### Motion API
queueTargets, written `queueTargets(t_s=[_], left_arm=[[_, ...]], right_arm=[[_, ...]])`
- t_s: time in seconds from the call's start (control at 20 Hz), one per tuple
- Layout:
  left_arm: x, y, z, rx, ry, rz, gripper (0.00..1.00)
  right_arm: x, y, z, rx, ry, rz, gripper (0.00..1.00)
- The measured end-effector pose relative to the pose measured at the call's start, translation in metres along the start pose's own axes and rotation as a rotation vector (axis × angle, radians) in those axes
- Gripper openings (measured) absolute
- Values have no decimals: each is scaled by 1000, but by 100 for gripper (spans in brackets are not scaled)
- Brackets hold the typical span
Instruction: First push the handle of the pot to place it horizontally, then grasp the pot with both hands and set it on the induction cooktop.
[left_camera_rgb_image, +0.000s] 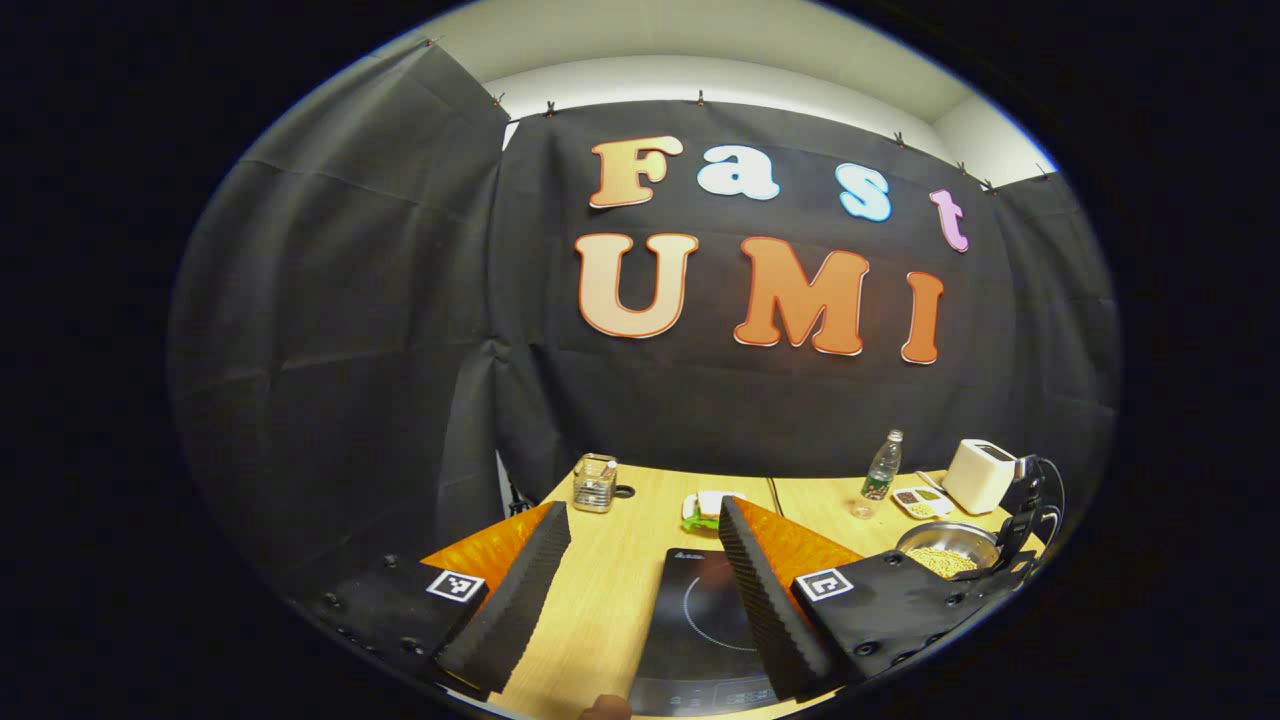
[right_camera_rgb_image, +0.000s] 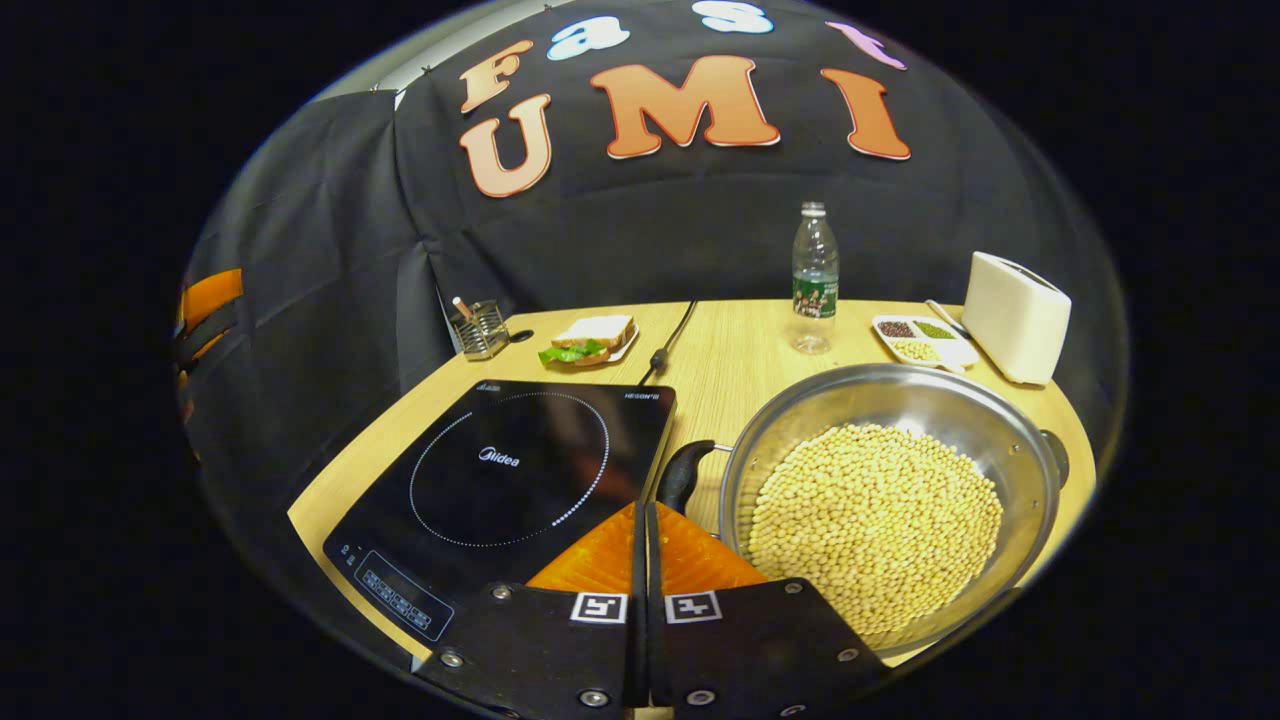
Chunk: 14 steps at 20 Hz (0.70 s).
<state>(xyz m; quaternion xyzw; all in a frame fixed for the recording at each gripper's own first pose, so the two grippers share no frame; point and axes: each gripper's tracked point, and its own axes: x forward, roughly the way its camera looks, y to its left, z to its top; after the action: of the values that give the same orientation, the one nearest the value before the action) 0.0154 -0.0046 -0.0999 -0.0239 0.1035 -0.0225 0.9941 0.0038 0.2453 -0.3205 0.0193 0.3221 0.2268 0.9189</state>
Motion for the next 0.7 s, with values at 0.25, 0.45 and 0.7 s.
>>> queueTargets(t_s=[0.25,0.45,0.7], left_arm=[[2,-70,-10,2,7,-134,97],[4,-122,-23,-6,26,-220,98],[11,-181,-48,-23,78,-294,98]], right_arm=[[-34,-39,23,10,-79,-65,0],[-59,-77,34,35,-123,-129,0],[-77,-119,37,54,-153,-190,2]])
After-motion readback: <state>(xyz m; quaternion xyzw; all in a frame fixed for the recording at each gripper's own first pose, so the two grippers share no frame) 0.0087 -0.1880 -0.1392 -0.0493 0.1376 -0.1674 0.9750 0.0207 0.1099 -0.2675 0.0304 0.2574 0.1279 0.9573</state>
